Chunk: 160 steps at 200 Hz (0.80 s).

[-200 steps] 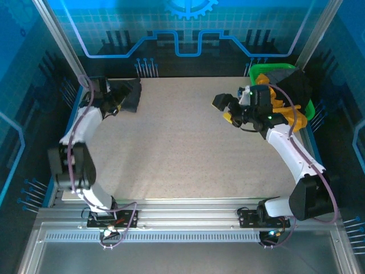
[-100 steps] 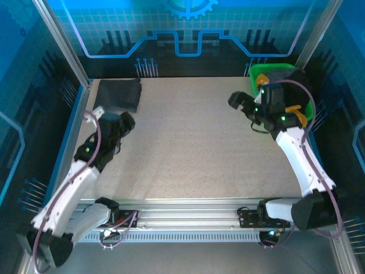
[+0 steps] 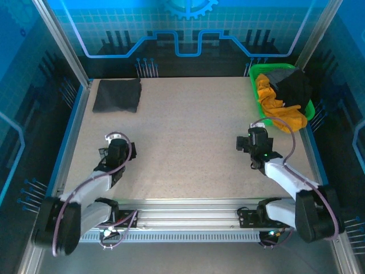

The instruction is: Fold and stack the t-shirts

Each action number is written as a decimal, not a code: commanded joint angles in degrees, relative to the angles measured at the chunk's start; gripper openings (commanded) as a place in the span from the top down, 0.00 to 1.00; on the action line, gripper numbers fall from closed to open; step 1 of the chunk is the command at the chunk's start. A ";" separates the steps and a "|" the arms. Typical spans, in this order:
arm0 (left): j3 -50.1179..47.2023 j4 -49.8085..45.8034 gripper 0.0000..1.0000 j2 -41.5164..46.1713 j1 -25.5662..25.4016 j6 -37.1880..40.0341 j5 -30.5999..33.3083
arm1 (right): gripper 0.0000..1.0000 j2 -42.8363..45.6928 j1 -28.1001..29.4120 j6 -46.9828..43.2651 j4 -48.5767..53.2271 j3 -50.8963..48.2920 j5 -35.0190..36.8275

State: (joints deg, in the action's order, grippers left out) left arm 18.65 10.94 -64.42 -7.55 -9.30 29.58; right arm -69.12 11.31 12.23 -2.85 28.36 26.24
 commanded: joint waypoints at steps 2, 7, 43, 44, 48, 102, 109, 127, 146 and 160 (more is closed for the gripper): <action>4.53 13.73 0.01 -6.94 5.43 -0.07 -6.34 | 0.00 -5.03 -1.58 -5.67 -15.25 -0.01 -3.45; 5.49 14.21 0.01 -8.57 6.69 -0.76 -7.71 | 0.00 -6.30 -1.72 -6.96 -17.74 0.14 -4.63; 7.81 27.95 0.01 -19.06 11.68 0.93 -17.42 | 0.00 -12.30 -4.81 -11.62 -28.81 1.05 -11.55; 7.94 27.84 0.01 -19.11 11.73 0.85 -17.48 | 0.00 -12.37 -4.90 -11.66 -29.24 1.02 -11.69; 8.47 25.51 0.01 -18.65 11.62 0.49 -17.46 | 0.00 -12.74 -5.56 -11.23 -29.22 1.08 -12.56; -5.17 54.37 0.01 -22.73 6.51 7.01 -17.34 | 0.00 -16.00 -7.28 -10.66 -48.66 -8.58 -16.50; -1.99 49.91 0.01 -23.40 6.50 7.35 -17.16 | 0.00 -16.30 -7.34 -11.52 -46.06 -6.93 -18.43; 2.80 41.30 0.01 -23.77 6.63 6.92 -16.91 | 0.00 -17.07 -7.85 -11.58 -40.97 -3.94 -20.34; 2.26 43.02 0.01 -24.21 6.58 7.02 -16.80 | 0.00 -17.02 -7.77 -11.70 -40.67 -3.83 -20.05; 2.17 43.58 0.01 -24.38 6.58 7.11 -16.75 | 0.00 -17.08 -7.05 -11.96 -41.13 -4.00 -18.78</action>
State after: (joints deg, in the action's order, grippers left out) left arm 20.82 54.57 -88.97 -0.78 -3.81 12.58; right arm -85.84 4.43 1.41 -42.59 23.77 7.90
